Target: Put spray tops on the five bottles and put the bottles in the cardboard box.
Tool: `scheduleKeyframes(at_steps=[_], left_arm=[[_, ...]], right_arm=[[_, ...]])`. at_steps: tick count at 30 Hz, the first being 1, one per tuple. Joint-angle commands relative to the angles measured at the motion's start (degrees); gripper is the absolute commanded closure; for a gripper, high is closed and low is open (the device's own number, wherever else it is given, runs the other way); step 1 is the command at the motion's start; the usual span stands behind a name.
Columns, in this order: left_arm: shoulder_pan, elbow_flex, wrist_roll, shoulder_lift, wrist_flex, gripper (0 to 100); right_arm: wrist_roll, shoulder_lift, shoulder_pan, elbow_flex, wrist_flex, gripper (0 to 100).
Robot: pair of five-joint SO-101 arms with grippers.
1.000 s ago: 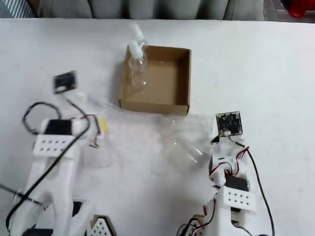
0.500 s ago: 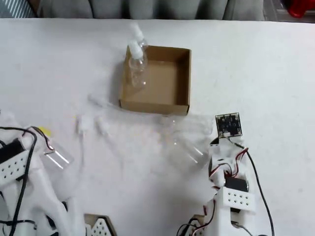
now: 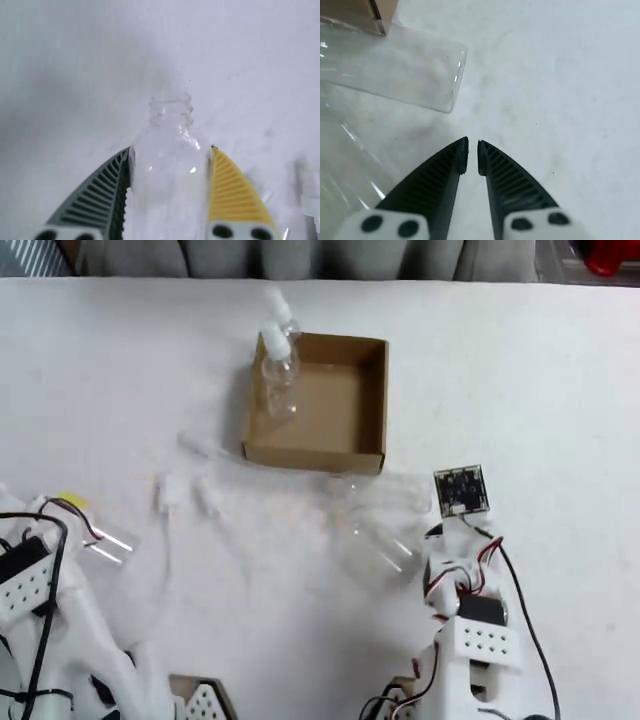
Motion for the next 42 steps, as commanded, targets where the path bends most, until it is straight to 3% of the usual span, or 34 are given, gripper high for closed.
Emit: scheduleKeyframes(at_steps=[1,9,19,27,34,42], left_arm=[[-0.57,-0.26,0.79,-2.15,-1.85,98],[-0.48,-0.09,0.70,-1.19,-1.85,98],[-0.84,-7.65,0.70,13.93,-3.08,98],[-0.57,-7.91,0.70,14.46,-2.90,98],[-0.48,-7.91,0.70,14.64,-2.90,98],[0.13,-7.82,0.70,14.90,-3.08,98]], right_arm=[[0.70,0.13,-0.92,-7.74,6.11,98.1],[4.84,0.31,-5.76,-22.15,22.99,98.2],[4.66,0.48,-24.40,-38.95,45.93,98.1],[-0.88,5.67,-37.76,-43.96,45.49,98.2],[-0.97,29.58,-45.41,-54.07,40.84,98.2],[-0.97,53.58,-54.29,-79.74,44.79,98.2]])
